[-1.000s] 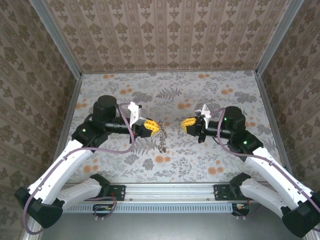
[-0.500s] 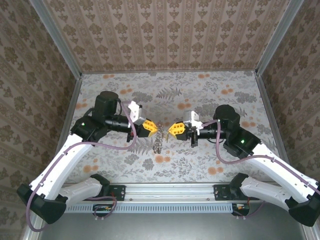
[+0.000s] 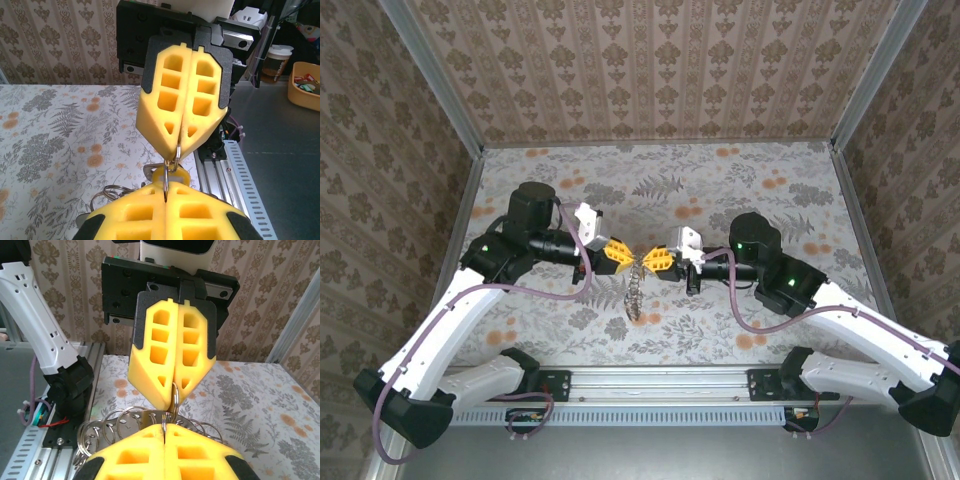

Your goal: Put the keys on the keyring

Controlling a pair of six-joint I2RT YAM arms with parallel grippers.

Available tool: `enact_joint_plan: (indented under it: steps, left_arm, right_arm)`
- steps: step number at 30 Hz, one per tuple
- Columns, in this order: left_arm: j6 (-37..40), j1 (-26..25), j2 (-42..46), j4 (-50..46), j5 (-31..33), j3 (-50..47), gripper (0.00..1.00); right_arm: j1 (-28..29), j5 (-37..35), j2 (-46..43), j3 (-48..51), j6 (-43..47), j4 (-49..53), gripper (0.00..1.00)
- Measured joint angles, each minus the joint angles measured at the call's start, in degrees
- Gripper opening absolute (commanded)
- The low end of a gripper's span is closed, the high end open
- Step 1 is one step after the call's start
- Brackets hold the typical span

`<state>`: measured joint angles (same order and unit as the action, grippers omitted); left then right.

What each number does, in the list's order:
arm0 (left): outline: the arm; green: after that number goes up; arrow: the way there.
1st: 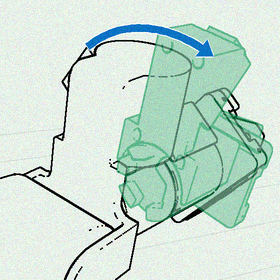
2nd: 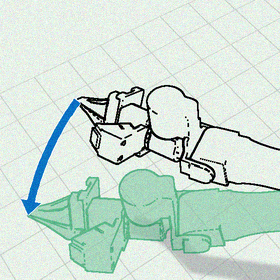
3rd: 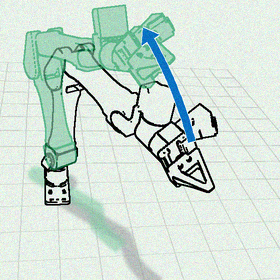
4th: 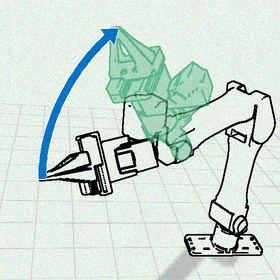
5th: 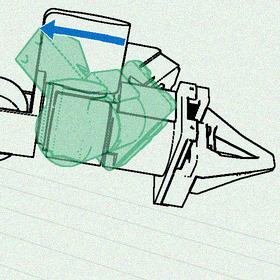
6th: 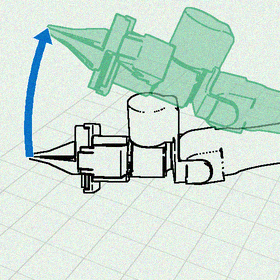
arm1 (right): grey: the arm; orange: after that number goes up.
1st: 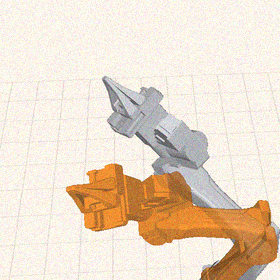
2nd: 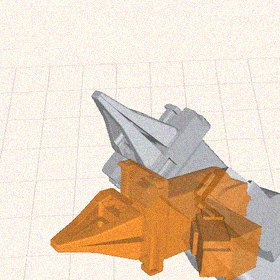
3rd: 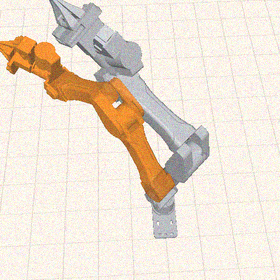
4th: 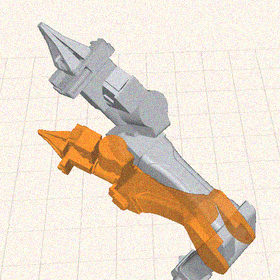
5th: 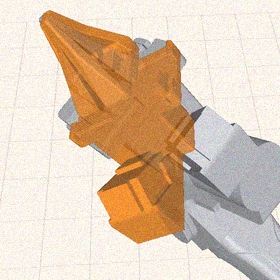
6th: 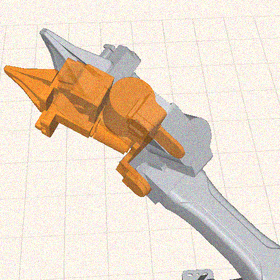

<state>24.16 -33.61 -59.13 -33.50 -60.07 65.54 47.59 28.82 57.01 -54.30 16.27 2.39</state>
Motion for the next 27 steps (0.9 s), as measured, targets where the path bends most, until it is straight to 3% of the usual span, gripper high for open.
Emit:
enact_joint_plan:
  steps: [27]
  left_arm:
    - [0.1, 0.0, 0.0, 0.0, 0.0, -0.3, 0.00]
  right_arm:
    - [0.7, -2.9, -0.3, 0.0, 0.3, -3.1, 0.00]
